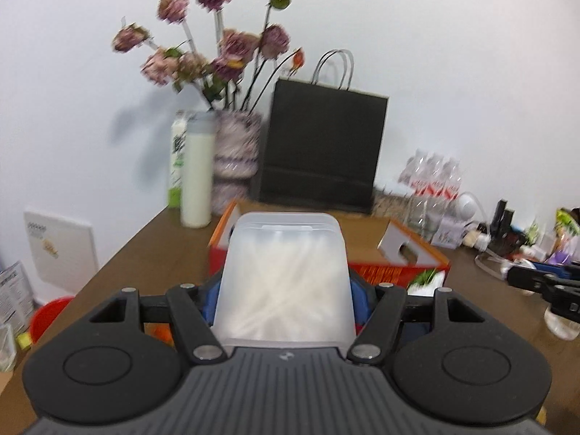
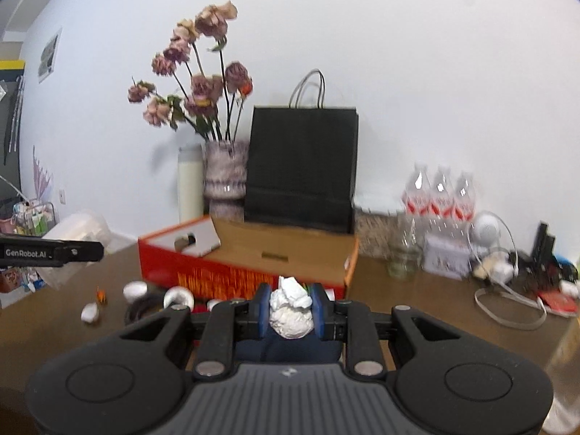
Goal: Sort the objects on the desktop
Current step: 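Carry both items into the cardboard box and open both tools to release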
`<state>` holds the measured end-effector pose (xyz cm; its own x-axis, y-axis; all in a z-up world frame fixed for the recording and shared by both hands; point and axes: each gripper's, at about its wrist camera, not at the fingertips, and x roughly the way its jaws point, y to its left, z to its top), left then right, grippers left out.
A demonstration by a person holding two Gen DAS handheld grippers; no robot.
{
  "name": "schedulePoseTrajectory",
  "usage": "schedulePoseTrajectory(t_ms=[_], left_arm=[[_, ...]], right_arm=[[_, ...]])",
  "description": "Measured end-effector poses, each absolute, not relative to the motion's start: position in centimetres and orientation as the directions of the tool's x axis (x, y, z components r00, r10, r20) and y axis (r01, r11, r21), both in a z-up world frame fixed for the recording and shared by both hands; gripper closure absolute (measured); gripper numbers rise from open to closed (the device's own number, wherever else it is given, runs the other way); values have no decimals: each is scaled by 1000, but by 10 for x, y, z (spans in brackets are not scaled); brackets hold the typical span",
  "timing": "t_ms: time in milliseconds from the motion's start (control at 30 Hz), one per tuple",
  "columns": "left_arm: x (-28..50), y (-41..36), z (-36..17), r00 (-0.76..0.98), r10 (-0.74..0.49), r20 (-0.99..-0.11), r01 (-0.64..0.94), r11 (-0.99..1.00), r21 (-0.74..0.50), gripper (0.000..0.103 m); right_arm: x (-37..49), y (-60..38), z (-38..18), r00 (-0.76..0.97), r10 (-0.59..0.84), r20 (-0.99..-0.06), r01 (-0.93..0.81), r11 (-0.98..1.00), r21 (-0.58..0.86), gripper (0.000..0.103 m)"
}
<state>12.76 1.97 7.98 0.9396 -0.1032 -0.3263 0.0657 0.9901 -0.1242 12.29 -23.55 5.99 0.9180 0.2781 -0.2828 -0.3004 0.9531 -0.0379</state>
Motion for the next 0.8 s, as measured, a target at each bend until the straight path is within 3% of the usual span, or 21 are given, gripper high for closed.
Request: schedulePoseTrajectory(t_ms=[267, 800], left_arm=[[191, 9, 97, 950, -129, -285, 95, 987, -130, 37], [327, -13, 53, 898, -96, -429, 35, 988, -147, 37]], right_arm=[[187, -217, 75, 924, 300, -237, -313, 950, -15, 81], [331, -192, 27, 866, 299, -402, -329, 944, -6, 81]])
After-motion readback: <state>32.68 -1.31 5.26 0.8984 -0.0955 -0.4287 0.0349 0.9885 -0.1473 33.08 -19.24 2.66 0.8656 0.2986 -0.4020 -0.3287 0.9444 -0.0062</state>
